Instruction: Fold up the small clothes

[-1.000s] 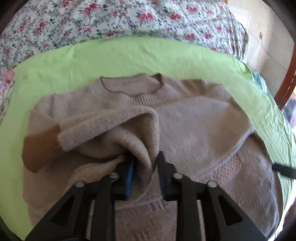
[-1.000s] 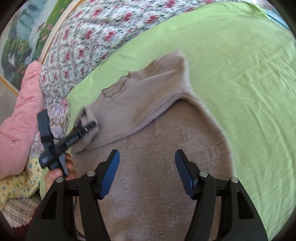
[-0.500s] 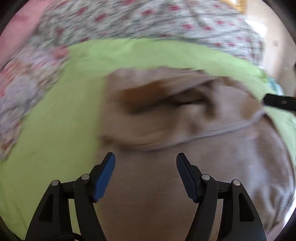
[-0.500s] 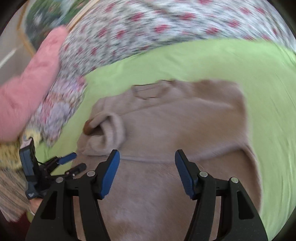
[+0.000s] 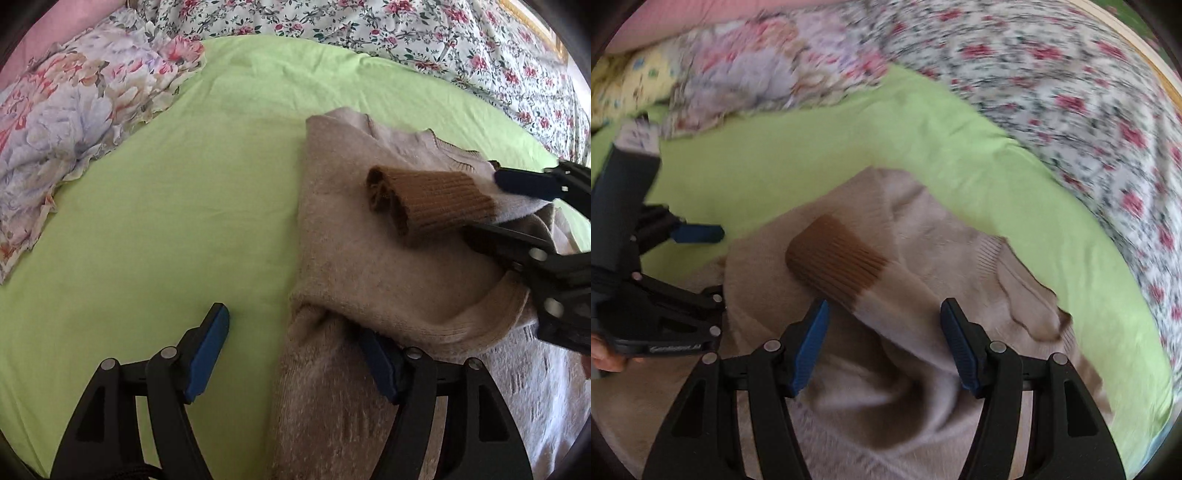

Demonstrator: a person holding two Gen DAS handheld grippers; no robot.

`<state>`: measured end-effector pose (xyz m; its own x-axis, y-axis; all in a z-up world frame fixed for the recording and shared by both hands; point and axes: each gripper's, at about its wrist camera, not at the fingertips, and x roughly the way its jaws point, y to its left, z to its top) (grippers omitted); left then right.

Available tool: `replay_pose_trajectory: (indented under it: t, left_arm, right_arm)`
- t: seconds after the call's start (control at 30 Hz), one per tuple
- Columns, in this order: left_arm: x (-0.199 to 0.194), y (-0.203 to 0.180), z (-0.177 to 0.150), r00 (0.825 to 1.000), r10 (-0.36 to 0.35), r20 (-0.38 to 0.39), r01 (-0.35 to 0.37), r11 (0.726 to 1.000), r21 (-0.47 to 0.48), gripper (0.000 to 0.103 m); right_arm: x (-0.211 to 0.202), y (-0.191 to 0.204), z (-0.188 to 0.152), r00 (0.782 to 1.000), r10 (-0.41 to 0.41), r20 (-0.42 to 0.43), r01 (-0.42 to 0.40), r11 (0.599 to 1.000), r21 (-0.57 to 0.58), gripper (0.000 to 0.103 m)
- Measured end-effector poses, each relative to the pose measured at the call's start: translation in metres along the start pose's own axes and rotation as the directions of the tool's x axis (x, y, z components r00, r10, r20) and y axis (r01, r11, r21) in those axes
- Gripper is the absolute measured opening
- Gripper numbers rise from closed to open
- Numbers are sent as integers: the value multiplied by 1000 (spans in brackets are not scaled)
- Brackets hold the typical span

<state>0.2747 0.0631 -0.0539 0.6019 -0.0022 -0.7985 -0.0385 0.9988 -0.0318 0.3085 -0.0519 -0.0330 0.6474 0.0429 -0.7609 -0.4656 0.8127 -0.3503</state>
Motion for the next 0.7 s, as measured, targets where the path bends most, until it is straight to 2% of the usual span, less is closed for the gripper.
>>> replay_pose_trajectory:
  t: [0.03,0.07,0.1,0.13,0.2,0.27,0.33,0.43,0.47,0.5,0.53,0.6,0.7]
  left_arm:
    - [0,1,1,1000,-2,-1,2,1000,-3,72]
    - [1,1,2,1000,-4,-1,4,1000,-8,72]
    - [1,2,3,1000,-4,1,4,1000,-12,72]
    - [3,3,7,1000,-3,2,3,1000,-15,72]
    - [6,3,15,1000,6,5,-6,1000,-21,71]
    - [7,1,20,1000,16,10,-15,999,-29,69]
    - [7,0,23,1000,25,12,-25,999,-39,68]
    - [9,-2,20,999,47,8,-47,998,-50,68]
    - [9,-2,19,999,51,7,-50,997,-54,68]
    - [8,-2,19,998,55,6,-55,997,-56,68]
    - [8,-2,19,998,60,4,-60,996,-60,68]
    - [9,-1,19,998,65,-2,-65,996,-67,68]
    - [8,-3,18,997,78,4,-78,995,-65,69]
  right_arm:
    - [4,-3,-1,1000,-1,1,1,1000,16,62]
    - [5,-11,-2,1000,11,9,-11,999,53,39]
    - [3,-21,-3,1000,26,18,-27,993,113,21]
    - [-3,-38,-5,998,48,48,-57,977,207,9]
    - [-22,-72,-17,989,69,131,-113,923,367,9]
    - [-47,-114,-41,966,84,243,-205,822,531,9]
    - [-75,-154,-79,928,54,369,-299,700,649,9]
    - [-95,-194,-139,890,-22,456,-367,559,744,9]
    - [-96,-204,-159,874,-41,483,-391,529,753,8]
    - [-94,-213,-181,870,-54,491,-406,488,773,8]
    - [-91,-217,-195,881,-71,468,-386,464,797,8]
    - [-83,-222,-219,924,-86,373,-306,422,854,8]
    - [-84,-220,-238,948,-44,316,-276,386,880,10]
